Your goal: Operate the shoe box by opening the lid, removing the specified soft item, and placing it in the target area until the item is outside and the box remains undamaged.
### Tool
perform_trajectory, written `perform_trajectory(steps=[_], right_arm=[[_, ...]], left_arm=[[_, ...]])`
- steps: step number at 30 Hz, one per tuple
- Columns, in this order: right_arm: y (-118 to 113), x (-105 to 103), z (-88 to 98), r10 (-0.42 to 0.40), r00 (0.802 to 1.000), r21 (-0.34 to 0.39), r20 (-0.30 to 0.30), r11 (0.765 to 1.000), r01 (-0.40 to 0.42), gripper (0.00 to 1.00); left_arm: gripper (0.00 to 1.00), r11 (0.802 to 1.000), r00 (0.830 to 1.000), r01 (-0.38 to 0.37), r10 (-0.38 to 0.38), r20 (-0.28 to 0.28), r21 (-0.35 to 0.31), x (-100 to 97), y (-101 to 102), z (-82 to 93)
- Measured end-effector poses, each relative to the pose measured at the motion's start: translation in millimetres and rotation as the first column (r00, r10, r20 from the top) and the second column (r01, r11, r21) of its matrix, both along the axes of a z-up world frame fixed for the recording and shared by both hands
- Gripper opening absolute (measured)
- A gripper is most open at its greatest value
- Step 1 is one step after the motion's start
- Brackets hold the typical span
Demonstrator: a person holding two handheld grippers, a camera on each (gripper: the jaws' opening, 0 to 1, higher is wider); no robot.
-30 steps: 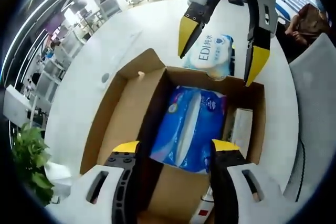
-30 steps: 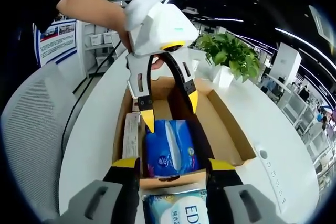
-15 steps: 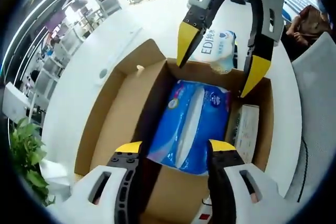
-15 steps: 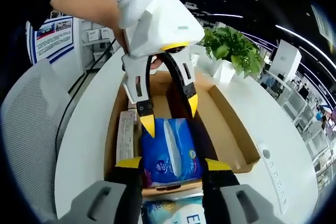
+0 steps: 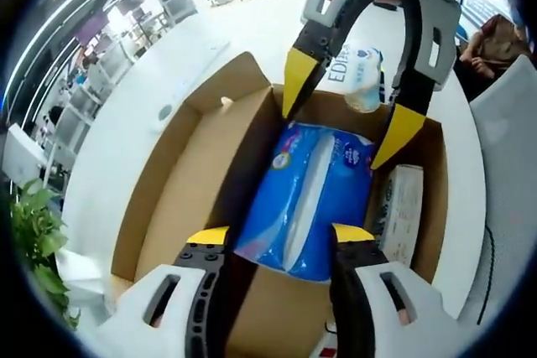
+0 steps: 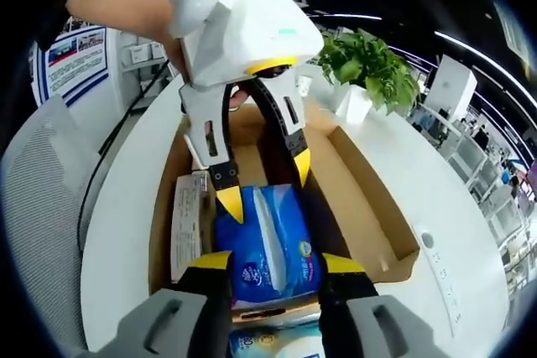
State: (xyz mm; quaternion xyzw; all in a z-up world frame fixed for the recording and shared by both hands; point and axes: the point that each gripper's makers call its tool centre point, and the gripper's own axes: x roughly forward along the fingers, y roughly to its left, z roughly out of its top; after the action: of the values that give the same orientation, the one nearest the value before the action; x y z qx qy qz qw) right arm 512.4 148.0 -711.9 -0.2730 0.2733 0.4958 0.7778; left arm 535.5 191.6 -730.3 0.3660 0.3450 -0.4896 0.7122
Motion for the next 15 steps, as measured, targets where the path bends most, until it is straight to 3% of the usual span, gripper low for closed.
perform_trajectory(steps=[15], right_arm=[[9, 16, -8.8, -0.021, 1.0, -0.05, 0.021, 0.998, 0.022, 0.25]], left_arm=[[0.39, 0.999, 1.0, -0.012, 0.011, -0.025, -0.044, 5.3, -3, 1.4]])
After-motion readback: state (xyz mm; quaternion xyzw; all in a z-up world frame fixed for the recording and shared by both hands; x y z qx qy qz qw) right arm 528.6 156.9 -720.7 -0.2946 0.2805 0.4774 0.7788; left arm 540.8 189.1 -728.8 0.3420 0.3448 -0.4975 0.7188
